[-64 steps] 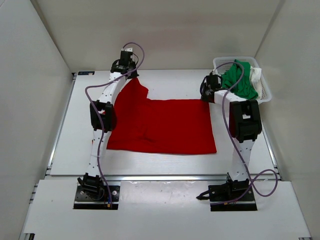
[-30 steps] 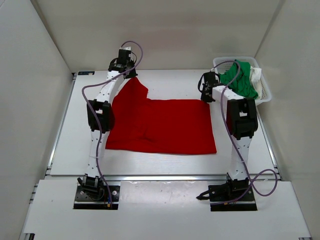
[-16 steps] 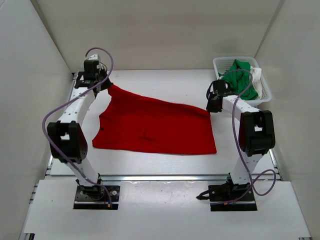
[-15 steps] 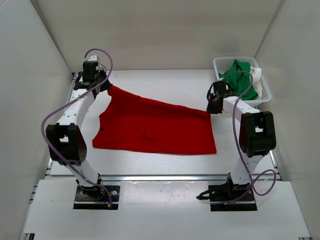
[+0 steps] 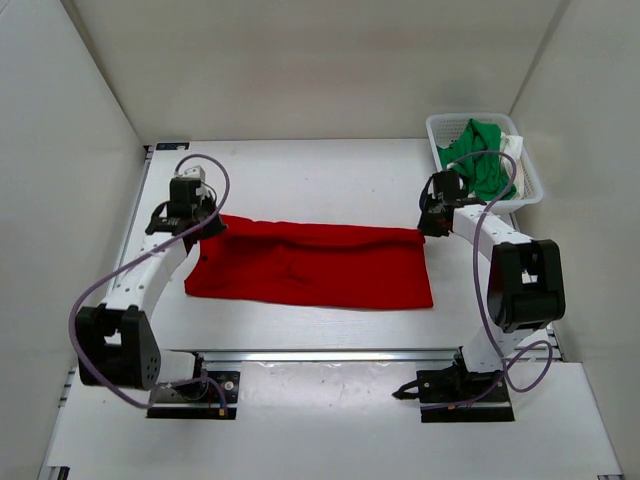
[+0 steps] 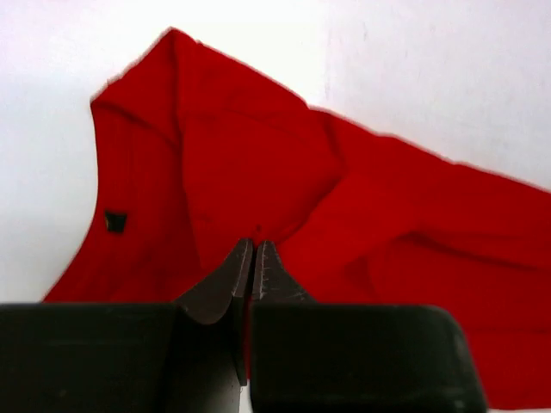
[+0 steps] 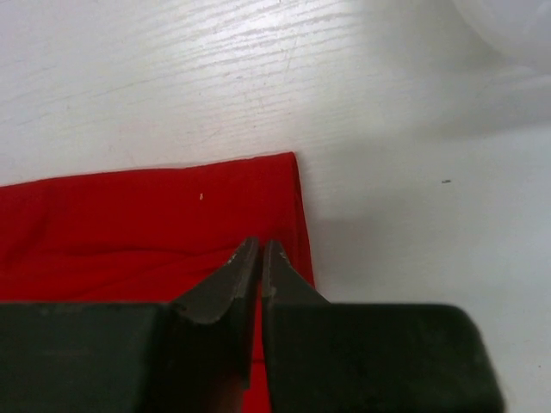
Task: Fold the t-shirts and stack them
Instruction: Fold the other side of the tshirt into a rectangle
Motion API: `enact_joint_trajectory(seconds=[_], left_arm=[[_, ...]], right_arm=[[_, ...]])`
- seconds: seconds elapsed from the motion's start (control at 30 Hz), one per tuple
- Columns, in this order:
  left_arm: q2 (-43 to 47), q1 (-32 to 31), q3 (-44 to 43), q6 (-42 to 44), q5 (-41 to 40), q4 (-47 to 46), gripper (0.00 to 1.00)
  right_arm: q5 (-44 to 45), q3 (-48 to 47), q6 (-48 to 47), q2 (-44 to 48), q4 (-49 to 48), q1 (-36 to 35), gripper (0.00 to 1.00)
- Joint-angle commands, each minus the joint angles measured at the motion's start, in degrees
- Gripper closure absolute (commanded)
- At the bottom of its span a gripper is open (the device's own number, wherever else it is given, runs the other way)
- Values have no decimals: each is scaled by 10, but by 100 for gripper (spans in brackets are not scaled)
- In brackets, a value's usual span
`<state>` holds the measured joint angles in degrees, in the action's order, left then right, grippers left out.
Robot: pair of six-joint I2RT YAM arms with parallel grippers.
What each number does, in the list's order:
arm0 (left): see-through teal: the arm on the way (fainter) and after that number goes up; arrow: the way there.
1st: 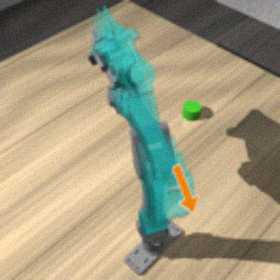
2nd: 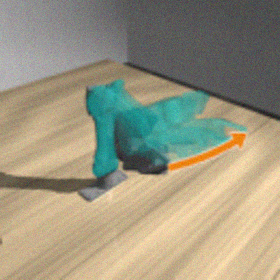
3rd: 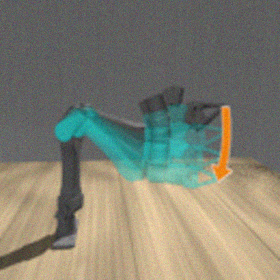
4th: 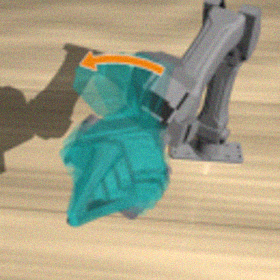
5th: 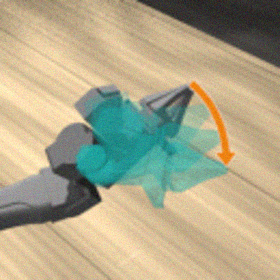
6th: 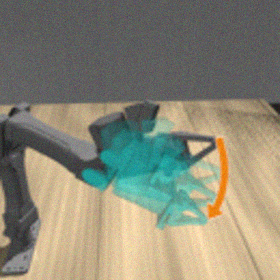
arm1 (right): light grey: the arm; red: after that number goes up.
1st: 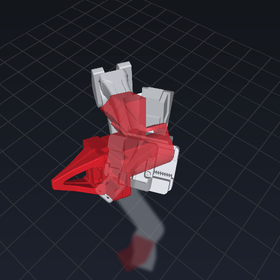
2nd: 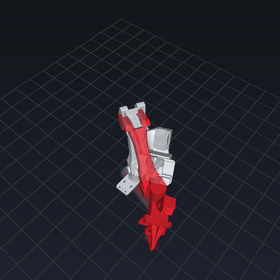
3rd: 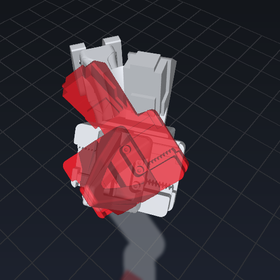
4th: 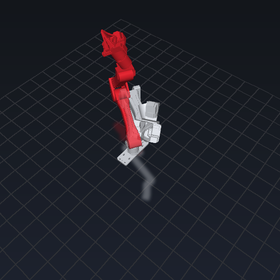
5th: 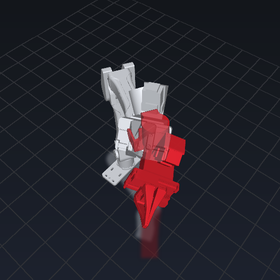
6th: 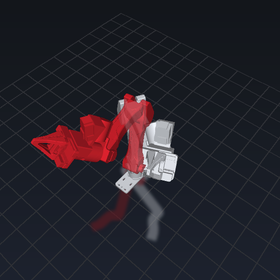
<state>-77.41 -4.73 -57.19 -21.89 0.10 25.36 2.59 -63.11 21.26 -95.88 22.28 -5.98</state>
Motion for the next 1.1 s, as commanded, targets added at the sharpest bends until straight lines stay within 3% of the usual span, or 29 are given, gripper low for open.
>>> enact_joint_trajectory(seconds=[0.0,0.17,0.43,0.57,0.63,0.8,0.97,1.03,1.07], left_arm=[[67,-21,34,8,-31,3,100],[128,-24,77,18,-54,18,100],[144,-55,114,42,-105,53,97],[125,-70,122,45,-118,75,87],[139,-50,130,42,-89,75,83],[188,-53,127,33,-104,85,73],[197,-53,106,26,-107,95,64],[203,-49,103,16,-111,98,54],[206,-48,105,17,-114,87,54]], right_arm=[[13,20,5,31,-13,-4,100],[17,35,8,53,-10,2,100],[21,85,16,66,-18,-8,100],[22,86,20,46,-15,-10,100],[30,91,25,45,-11,-14,100],[42,97,23,79,-12,-16,100],[50,98,17,98,6,-28,93],[60,109,15,111,14,-22,83],[57,107,13,118,14,-22,80]])
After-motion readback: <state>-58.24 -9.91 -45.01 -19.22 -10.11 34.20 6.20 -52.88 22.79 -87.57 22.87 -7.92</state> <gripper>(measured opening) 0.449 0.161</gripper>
